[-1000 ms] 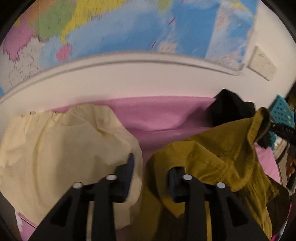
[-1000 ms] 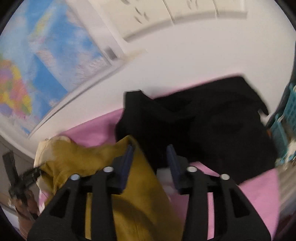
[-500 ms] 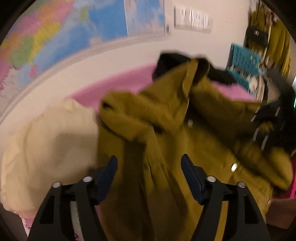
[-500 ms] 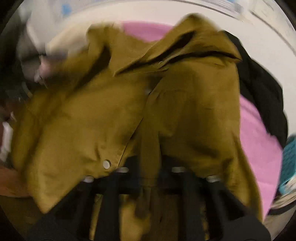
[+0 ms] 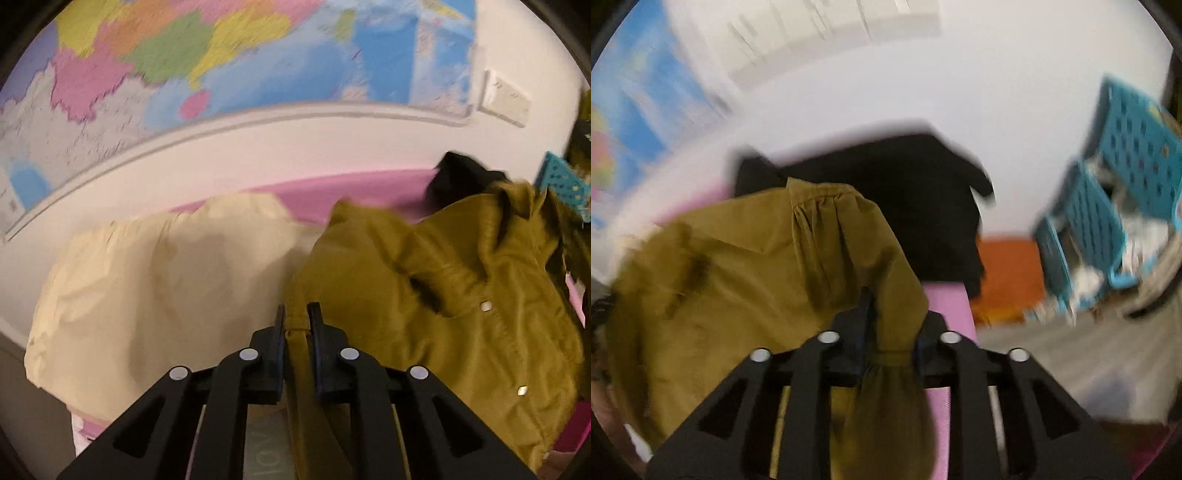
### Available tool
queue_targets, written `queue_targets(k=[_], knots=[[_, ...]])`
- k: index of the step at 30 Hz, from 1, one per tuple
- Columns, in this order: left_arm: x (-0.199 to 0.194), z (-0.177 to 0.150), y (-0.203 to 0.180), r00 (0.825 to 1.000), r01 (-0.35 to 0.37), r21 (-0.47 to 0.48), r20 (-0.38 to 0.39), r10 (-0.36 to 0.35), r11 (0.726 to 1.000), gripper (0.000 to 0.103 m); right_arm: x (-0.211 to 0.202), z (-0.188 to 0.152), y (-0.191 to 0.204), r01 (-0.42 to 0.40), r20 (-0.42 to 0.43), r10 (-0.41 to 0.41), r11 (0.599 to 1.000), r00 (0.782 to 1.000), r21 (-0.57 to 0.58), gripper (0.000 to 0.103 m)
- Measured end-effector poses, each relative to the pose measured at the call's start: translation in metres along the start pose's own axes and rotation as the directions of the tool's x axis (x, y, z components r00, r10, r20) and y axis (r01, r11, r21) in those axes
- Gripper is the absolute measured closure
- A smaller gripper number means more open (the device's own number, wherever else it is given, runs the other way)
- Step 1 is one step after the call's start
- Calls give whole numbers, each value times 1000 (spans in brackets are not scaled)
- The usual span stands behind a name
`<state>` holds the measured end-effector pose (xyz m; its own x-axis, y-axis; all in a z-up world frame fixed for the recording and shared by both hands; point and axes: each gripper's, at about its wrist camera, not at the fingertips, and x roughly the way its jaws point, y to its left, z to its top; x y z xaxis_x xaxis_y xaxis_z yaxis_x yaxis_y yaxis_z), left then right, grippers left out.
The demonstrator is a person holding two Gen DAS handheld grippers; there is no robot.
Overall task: Fold large clothes
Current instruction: 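Lower the olive shirt onto the bed with both grippers, spreading it out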
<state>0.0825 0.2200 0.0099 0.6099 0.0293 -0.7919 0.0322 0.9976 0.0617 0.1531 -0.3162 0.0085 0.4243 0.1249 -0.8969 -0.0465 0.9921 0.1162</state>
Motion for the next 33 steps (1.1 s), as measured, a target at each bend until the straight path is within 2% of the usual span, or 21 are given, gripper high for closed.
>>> queue_targets(k=[3,5,7,8,9,10,11,14,15,17,18,20,21,22,23,26,28,29,30,31,33], knots=[[0,-8,7,1000,16,-18,-14,-16,1000,78,-3,-10,16,108,71,-105,993,992,-43,59],[-7,-13,11,999,35,-29,8,-35,999,67,-38,-17,49,169,237,-136,977,962,-127,37],[-15,-17,15,997,61,-35,44,-59,998,58,-64,-21,86,220,365,-125,948,923,-232,19],[-17,-19,16,996,72,-35,54,-70,997,58,-77,-31,116,227,423,-75,918,903,-324,18],[-19,-22,13,995,82,-23,61,-81,996,59,-79,-37,134,213,433,-26,896,901,-389,18],[-20,-24,9,994,84,-10,65,-83,996,59,-79,-47,159,186,425,46,852,904,-489,17],[-21,-26,5,994,86,10,69,-87,996,59,-71,-61,191,189,408,97,774,908,-605,17],[-20,-32,-15,995,77,79,58,-82,994,59,-28,-90,253,299,409,86,550,908,-780,17],[-18,-33,-19,995,78,92,50,-83,993,59,-13,-95,266,325,410,69,495,910,-806,17],[-16,-38,-23,996,83,101,37,-87,991,59,19,-97,287,372,423,36,414,905,-831,23],[-13,-41,-24,995,93,100,24,-96,991,59,29,-94,289,370,418,32,408,908,-834,28],[-8,-44,-23,996,91,95,0,-91,991,66,42,-74,296,267,329,68,444,942,-855,60],[-4,-44,-21,996,91,83,-10,-90,992,82,37,-63,298,214,294,101,478,950,-852,75],[-3,-42,-17,995,95,60,-15,-95,994,91,30,-45,293,109,231,160,545,960,-832,91],[-4,-38,-11,995,104,27,-8,-104,994,92,20,-14,284,-36,164,249,643,955,-765,91],[-13,-26,5,993,115,-34,43,-114,993,94,10,61,242,-238,187,377,826,907,-510,91],[-18,-16,15,994,87,-70,75,-82,994,92,25,91,217,-355,174,423,878,889,-322,91],[-17,-13,19,995,76,-88,75,-69,993,90,44,103,205,-393,146,426,896,893,-207,91],[-11,-8,27,997,62,-132,61,-54,989,78,60,112,201,-391,119,410,907,904,-156,91],[-6,-6,32,998,52,-160,47,-45,986,70,77,113,199,-364,91,374,925,923,-110,83],[4,-5,33,998,53,-165,25,-50,985,67,93,110,202,-324,72,332,940,940,-108,77]])
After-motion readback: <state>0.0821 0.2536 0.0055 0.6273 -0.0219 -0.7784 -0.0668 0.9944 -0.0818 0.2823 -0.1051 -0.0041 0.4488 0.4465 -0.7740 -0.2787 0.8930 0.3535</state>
